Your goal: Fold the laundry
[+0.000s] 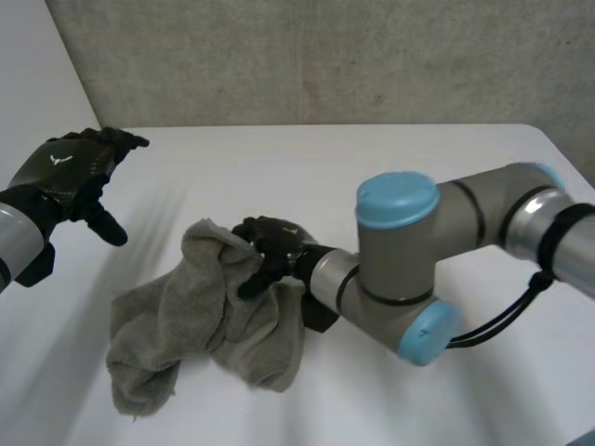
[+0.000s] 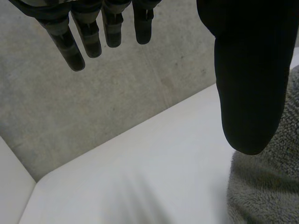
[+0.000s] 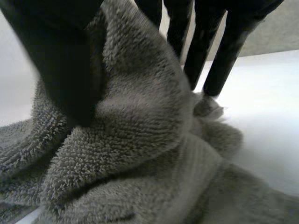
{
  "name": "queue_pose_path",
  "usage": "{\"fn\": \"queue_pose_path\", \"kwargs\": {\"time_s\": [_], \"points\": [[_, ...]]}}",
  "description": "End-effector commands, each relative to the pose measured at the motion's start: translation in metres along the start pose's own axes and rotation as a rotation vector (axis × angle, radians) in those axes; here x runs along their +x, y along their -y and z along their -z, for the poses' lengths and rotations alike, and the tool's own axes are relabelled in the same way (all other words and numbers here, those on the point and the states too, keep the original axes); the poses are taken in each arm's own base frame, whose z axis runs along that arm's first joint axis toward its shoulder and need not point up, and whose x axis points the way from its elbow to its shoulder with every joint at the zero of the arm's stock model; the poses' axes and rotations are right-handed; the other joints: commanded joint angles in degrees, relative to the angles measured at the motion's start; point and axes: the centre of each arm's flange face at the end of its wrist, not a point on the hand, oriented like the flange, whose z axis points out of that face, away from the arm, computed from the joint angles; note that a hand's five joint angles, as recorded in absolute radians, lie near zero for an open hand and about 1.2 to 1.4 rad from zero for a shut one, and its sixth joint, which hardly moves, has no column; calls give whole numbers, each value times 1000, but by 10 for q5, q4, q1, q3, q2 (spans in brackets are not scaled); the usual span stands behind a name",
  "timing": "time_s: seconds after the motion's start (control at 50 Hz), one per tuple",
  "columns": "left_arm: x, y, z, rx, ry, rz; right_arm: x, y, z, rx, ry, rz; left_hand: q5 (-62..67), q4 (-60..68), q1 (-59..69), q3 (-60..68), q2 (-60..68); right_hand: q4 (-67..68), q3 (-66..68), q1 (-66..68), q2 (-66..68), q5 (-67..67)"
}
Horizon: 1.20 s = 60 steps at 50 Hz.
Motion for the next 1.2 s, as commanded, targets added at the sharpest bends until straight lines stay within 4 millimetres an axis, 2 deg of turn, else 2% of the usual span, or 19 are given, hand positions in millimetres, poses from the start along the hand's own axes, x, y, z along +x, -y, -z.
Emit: {"fn": "queue_pose_path", "kwargs": {"time_s": [0.02,0.04,0.1,0.14,0.2,0.32,0.46,0.7,0.72,0.74,0.76,0.78,0.86,0.94,0.96,1.02,1.1,1.16,1.2], "points": [[-1,-2,0,-4,6,8,0,24,3,128,-77,65,-11,6,4,7,7,508,506,529,497,511],[-2,-2,-1,-1,5,6,-4,43,14,183,-108,128,-11,6,4,7,7,508,506,529,497,511],[-2,-4,-2,-4,4,8,-7,58,26,219,-131,198,-11,6,4,7,7,508,506,529,497,511],[-3,-12,-10,-12,1,11,-11,88,53,279,-166,341,-9,8,6,8,9,508,506,529,497,511],[-1,-19,-18,-18,-12,15,-18,106,77,306,-180,471,-9,8,6,8,9,508,506,529,497,511],[11,-33,-31,-47,-62,22,-28,100,100,249,-171,637,-11,6,4,7,7,508,506,529,497,511],[63,-63,-45,-121,-287,43,-44,91,140,184,-196,896,-14,3,1,3,4,508,506,529,497,511],[142,-96,-44,-195,-541,34,-55,93,170,222,-216,1087,41,58,56,59,59,508,506,529,497,511],[149,-98,-44,-199,-560,25,-49,97,171,225,-241,1091,148,165,163,165,166,508,506,529,497,511],[149,-98,-44,-199,-560,25,-42,102,171,226,-267,1087,149,166,164,167,167,508,506,529,497,511],[151,-97,-46,-189,-560,17,-42,102,171,226,-267,1087,370,388,385,388,388,508,506,529,497,511],[150,-90,-51,-158,-543,4,-36,108,172,232,-292,1086,649,666,664,667,667,508,506,529,497,511],[133,-58,-76,-50,-373,-33,-23,121,170,245,-349,1090,684,701,699,701,702,508,506,529,497,511],[82,57,-94,284,93,-2,9,166,151,336,-507,1145,684,701,699,701,702,508,506,529,497,511],[82,57,-94,285,93,-1,9,167,151,336,-508,1145,684,701,699,701,702,508,506,529,497,511],[74,124,-75,522,108,107,13,207,147,524,-670,1150,684,701,699,701,702,508,506,529,497,511],[79,136,-60,566,73,181,1,212,142,632,-670,1168,684,701,699,701,702,508,506,529,497,511],[90,120,-51,516,35,212,-10,197,133,659,-621,1176,684,701,699,701,702,508,506,529,497,511],[97,86,-47,416,23,204,-13,175,128,623,-568,1180,684,701,699,701,702,508,506,529,497,511]]}}
